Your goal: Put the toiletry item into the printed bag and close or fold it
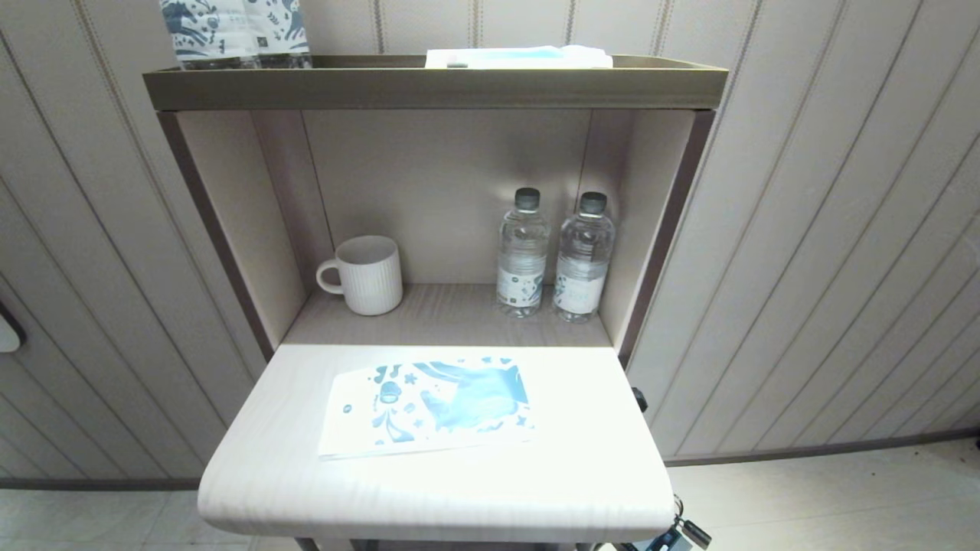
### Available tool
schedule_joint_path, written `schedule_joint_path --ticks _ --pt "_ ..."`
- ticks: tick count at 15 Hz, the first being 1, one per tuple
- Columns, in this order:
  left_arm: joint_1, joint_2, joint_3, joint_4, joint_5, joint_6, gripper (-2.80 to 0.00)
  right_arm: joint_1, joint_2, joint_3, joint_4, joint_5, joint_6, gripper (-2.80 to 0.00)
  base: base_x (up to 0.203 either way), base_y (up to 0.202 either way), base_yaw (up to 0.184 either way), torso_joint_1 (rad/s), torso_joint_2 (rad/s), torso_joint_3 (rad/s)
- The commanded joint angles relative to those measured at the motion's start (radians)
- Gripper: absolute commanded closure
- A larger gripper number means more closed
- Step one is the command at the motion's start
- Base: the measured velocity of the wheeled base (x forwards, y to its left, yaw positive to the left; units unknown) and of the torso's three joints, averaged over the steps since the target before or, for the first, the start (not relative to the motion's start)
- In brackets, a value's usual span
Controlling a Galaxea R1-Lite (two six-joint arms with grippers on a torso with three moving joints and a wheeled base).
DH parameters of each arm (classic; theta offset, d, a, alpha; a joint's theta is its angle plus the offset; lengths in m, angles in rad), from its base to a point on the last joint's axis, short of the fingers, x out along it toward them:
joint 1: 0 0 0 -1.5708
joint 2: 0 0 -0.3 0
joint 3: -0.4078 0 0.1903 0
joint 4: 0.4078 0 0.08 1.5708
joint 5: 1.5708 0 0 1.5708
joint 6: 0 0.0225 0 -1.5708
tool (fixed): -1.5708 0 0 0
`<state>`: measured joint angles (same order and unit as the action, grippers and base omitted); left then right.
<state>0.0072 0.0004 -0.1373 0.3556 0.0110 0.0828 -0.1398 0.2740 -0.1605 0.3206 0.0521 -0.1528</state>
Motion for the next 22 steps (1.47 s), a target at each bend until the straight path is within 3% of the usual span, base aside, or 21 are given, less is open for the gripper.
schedule_joint_path --ticks 1,2,4,7,14,18,22 --pt "0.000 0.000 0.064 -0.171 -0.011 0.003 0.00 0.001 0.003 0.122 -0.454 -0.007 0.005 0.00 0.000 0.000 0.000 0.000 0.00 0.000" --pt "0.000 0.000 0.094 -0.248 -0.017 0.005 0.00 0.001 0.002 0.143 -0.519 -0.010 0.013 0.00 0.000 0.000 0.000 0.000 0.00 0.000" --pt "0.000 0.000 0.134 -0.347 -0.021 0.009 0.00 0.003 0.004 0.160 -0.497 -0.008 0.022 0.00 0.000 0.000 0.000 0.000 0.00 0.000" --pt "0.000 0.000 0.134 -0.344 -0.023 0.009 0.00 0.003 0.004 0.160 -0.416 -0.052 0.025 0.00 0.000 0.000 0.000 0.000 0.00 0.000" --pt "0.000 0.001 0.134 -0.349 -0.026 0.026 0.00 -0.003 0.000 0.160 -0.443 -0.044 0.035 0.00 0.000 0.000 0.000 0.000 0.00 0.000" --pt "0.000 0.001 0.134 -0.349 -0.029 0.028 0.00 0.190 -0.041 0.160 -0.427 -0.040 0.005 0.00 0.000 0.000 0.000 0.000 0.00 0.000" --pt "0.000 0.000 0.137 -0.348 -0.025 -0.001 0.00 0.142 -0.267 0.160 -0.420 -0.050 0.044 0.00 0.000 0.000 0.000 0.000 0.00 0.000"
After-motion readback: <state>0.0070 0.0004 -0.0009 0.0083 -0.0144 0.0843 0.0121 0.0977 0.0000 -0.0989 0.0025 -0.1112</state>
